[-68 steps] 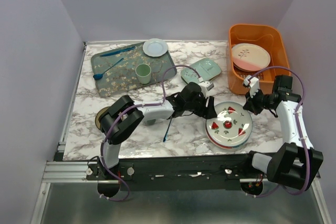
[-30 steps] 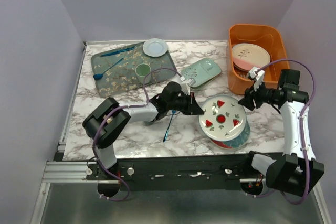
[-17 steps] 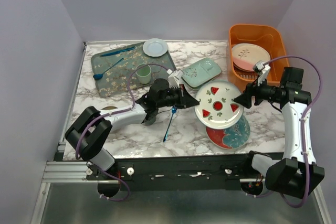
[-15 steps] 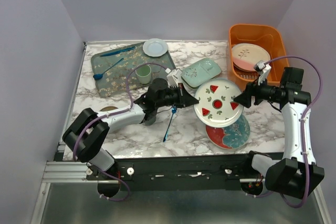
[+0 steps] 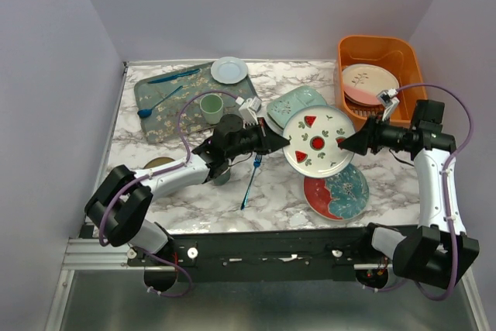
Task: Place the mixed dishes into the plastic bin
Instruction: Pick up the plate at the center of the board.
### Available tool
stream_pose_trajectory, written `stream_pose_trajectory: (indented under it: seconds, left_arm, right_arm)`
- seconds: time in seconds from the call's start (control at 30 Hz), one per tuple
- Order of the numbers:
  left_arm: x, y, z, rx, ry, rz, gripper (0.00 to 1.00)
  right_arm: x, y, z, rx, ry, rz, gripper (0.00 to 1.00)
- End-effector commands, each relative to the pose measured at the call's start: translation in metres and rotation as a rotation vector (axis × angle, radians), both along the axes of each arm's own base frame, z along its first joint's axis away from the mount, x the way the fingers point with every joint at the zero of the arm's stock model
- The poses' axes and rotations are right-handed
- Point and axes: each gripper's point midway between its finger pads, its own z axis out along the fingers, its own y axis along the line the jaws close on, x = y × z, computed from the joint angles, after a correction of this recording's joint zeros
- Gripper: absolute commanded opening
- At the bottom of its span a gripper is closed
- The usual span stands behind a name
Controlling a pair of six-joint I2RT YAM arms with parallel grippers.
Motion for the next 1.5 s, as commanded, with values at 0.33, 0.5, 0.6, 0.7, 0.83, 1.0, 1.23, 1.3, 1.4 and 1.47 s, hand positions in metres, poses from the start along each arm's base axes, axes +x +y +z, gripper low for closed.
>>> stream_pose_trajectory:
  seconds: [0.33,0.5,0.6,0.7,0.83,1.0,1.23,1.3,1.4,1.47]
  left_arm:
    - [0.007,0.004,0.079,-0.179,-0.129,0.052,0.0]
    - [0.015,0.02,0.073,-0.157,-0.145,0.138,0.31]
    - [0.021,0.039,0.073,-0.13,-0.156,0.217,0.6]
    - [0.024,0.058,0.073,-0.078,-0.189,0.268,0.76]
    - [0.026,0.086,0.08,-0.008,-0.243,0.338,0.88]
    - [0.025,0.115,0.076,0.075,-0.28,0.392,0.95]
    - [0.006,0.15,0.074,0.116,-0.308,0.448,0.99]
    - [0.0,0.152,0.066,0.123,-0.3,0.436,0.99]
    - [-0.006,0.152,0.061,0.118,-0.289,0.42,0.99]
    - [-0.009,0.15,0.057,0.117,-0.279,0.398,0.99]
  right_arm:
    - [0.002,0.016,0.012,0.226,0.148,0.044,0.06]
    - [0.004,0.015,0.029,0.231,0.12,0.038,0.0]
    - [0.009,0.012,0.04,0.241,0.104,0.019,0.01]
    - [0.017,0.005,0.046,0.25,0.106,-0.023,0.01]
    - [0.035,-0.012,0.06,0.263,0.053,-0.101,0.0]
    - [0.059,-0.039,0.077,0.271,0.014,-0.264,0.0]
    - [0.092,-0.062,0.093,0.287,-0.06,-0.408,0.0]
    - [0.101,-0.068,0.091,0.309,-0.044,-0.452,0.0]
    - [0.112,-0.079,0.091,0.327,-0.04,-0.541,0.01]
    - [0.119,-0.087,0.092,0.338,-0.052,-0.592,0.0]
